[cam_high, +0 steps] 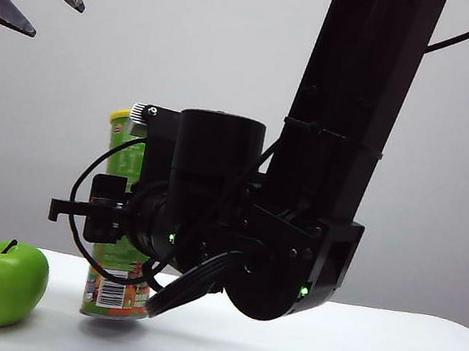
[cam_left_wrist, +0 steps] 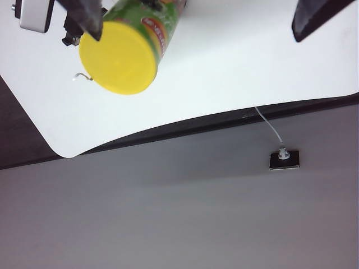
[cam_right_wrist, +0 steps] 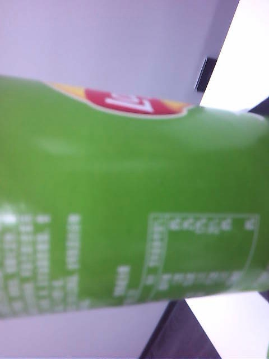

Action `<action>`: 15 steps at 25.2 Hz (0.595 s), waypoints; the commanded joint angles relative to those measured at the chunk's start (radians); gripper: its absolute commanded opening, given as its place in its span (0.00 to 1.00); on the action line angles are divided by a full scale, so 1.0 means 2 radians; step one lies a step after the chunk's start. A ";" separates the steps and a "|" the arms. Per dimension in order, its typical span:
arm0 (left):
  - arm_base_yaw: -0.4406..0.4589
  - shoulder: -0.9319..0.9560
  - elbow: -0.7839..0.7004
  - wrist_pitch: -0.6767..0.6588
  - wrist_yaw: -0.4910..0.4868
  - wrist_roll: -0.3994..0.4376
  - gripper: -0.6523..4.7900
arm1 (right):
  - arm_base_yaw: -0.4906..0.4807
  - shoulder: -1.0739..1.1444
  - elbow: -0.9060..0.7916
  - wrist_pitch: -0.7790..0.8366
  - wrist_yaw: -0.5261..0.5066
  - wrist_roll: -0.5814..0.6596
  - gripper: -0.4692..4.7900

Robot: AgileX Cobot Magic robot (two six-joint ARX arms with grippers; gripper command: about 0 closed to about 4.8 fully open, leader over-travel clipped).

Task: Pick up the green bucket of chips from the desk, place it near the apple, and finally stand it up.

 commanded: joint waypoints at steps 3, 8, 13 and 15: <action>0.000 -0.002 0.001 0.010 0.003 -0.002 0.92 | 0.002 -0.002 0.002 0.030 0.008 -0.004 0.49; 0.000 -0.002 0.000 0.014 0.003 -0.002 0.92 | 0.002 0.002 0.002 0.031 0.030 -0.003 0.48; 0.000 -0.002 -0.015 0.033 0.003 -0.002 0.92 | -0.001 0.007 0.005 0.027 0.030 0.014 0.47; 0.000 -0.002 -0.030 0.051 0.003 -0.015 0.92 | -0.001 0.007 0.005 0.024 0.028 0.016 0.47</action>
